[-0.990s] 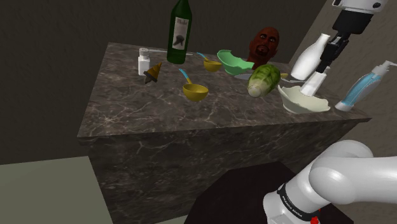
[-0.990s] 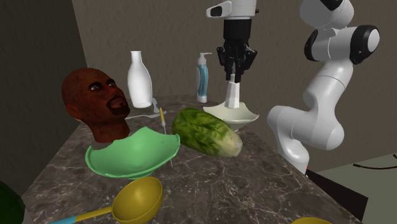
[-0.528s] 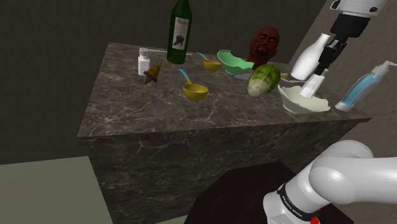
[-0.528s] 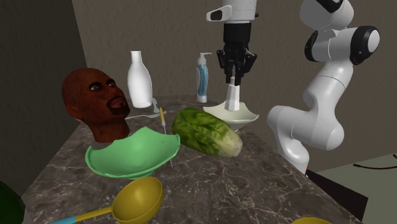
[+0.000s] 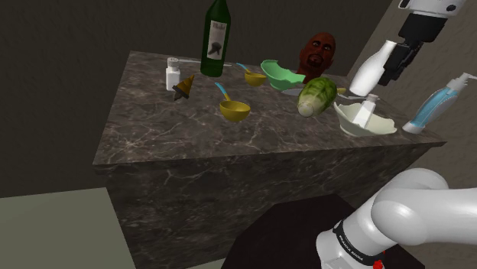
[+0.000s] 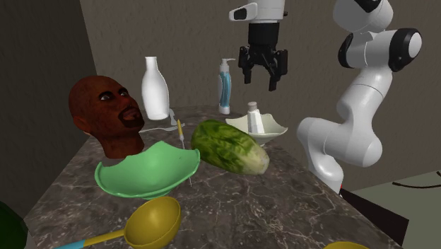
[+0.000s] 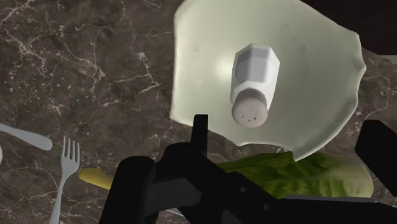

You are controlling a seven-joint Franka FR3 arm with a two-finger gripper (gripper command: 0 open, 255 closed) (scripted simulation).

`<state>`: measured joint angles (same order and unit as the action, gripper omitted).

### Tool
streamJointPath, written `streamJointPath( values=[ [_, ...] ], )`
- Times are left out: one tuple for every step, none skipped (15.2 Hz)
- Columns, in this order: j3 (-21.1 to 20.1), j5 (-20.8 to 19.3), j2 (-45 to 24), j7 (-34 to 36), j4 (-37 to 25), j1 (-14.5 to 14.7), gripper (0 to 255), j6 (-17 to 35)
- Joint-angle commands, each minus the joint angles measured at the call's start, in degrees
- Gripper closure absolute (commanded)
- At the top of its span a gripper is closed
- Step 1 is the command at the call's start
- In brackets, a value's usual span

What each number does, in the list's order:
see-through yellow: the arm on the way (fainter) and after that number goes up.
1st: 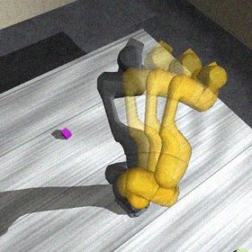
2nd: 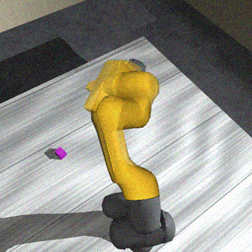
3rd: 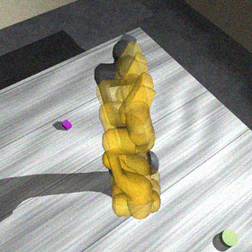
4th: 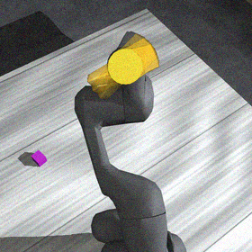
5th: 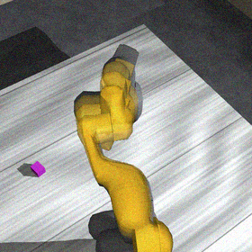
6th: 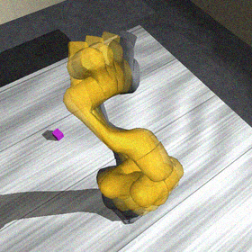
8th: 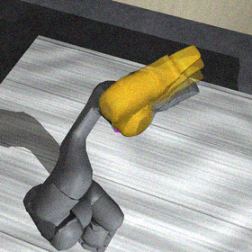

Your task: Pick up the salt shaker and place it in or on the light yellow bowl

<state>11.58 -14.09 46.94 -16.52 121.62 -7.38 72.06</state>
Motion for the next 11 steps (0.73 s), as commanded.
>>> streamJointPath(
  values=[
    [-0.44,0.42,-1.79,-0.19,-4.12,0.18,0,-2.36],
    [-0.68,0.64,-3.05,-0.37,-6.94,0.29,0,-3.93],
    [-0.84,0.80,-4.09,-0.52,-9.22,0.38,0,-5.19],
    [-0.85,0.80,-4.09,-0.52,-9.22,0.37,0,-5.19],
    [-0.85,0.80,-4.09,-0.52,-9.22,0.37,0,-5.19],
    [-0.85,0.80,-4.09,-0.52,-9.21,0.37,0,-5.19],
    [-0.85,0.80,-4.09,-0.52,-9.22,0.37,0,-5.19],
    [-0.85,0.80,-4.09,-0.52,-9.22,0.37,0,-5.19],
    [-0.85,0.80,-4.09,-0.52,-9.22,0.37,0,-5.19],
    [-0.85,0.80,-4.09,-0.52,-9.22,0.37,0,-5.19],
    [-0.85,0.80,-4.09,-0.52,-9.22,0.37,0,-5.19]
  ],
)
